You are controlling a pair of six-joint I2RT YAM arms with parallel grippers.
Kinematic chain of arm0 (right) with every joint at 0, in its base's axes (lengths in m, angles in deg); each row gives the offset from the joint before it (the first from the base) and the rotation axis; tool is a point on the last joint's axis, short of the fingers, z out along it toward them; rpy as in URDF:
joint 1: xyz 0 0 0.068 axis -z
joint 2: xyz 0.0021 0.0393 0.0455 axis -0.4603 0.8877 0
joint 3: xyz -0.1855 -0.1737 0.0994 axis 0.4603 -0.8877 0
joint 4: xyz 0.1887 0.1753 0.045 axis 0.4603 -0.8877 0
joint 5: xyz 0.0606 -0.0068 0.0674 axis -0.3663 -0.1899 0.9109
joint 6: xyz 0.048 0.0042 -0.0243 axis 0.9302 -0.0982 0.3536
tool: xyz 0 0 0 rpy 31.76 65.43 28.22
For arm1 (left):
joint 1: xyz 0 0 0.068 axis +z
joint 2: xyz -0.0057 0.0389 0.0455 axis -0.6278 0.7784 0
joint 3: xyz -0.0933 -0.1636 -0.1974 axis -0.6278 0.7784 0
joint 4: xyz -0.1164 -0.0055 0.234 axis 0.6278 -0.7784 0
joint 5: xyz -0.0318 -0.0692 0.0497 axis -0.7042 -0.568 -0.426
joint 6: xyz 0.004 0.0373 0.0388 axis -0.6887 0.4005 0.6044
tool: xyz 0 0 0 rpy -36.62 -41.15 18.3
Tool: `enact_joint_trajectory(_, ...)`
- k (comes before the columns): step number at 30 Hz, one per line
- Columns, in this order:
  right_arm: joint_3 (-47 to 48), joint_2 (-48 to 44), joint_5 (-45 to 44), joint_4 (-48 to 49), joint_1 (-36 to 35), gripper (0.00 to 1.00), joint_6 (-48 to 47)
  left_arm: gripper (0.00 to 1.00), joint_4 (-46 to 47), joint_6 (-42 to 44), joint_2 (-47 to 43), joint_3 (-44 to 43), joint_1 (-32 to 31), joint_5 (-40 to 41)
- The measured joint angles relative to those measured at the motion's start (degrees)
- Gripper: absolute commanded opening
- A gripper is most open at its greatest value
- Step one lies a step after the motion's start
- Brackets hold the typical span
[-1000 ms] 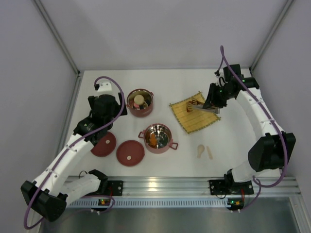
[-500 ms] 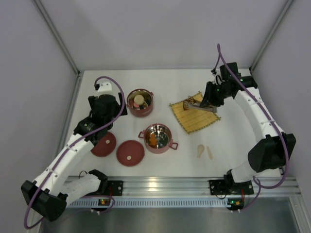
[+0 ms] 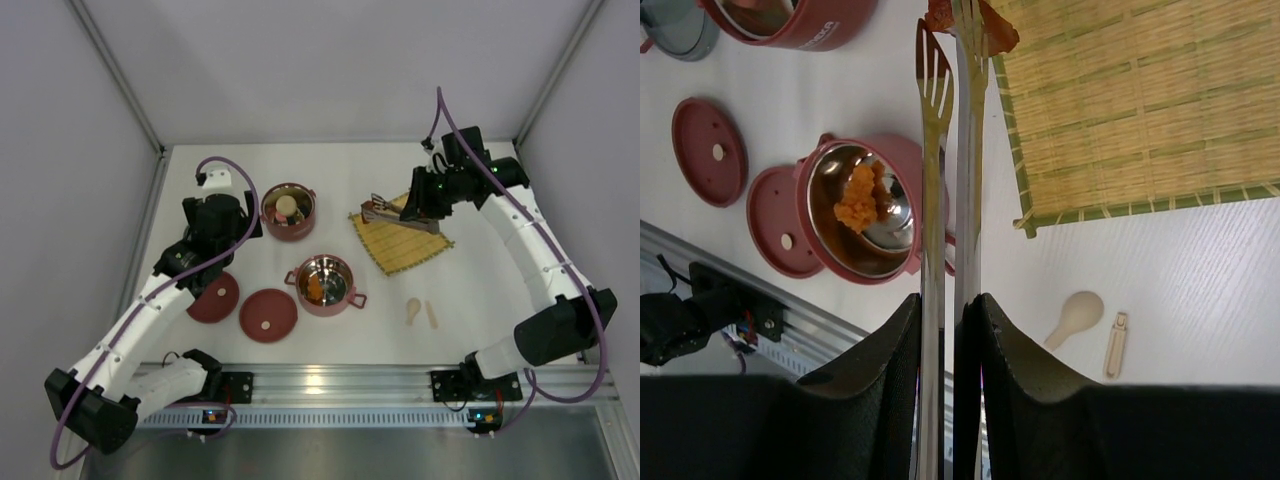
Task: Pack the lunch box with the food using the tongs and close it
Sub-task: Place the fake food in the packing box.
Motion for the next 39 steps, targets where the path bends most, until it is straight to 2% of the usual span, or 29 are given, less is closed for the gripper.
enact_joint_trajectory(21,-0.3,-10.9,1.8,-4.9,-10.4,0.18,4.0,0.99,0.0,0.1,0.0,0.0,0.0,0.4)
enact_joint_trajectory(34,-8.1,-16.0,-0.1,-4.5,-23.1,0.18,10.9,0.99,0.0,0.1,0.0,0.0,0.0,0.4)
enact_joint_trajectory(39,-11.1,-16.1,-0.9,-3.8,-25.8,0.18,12.7,0.99,0.0,0.1,0.0,0.0,0.0,0.3)
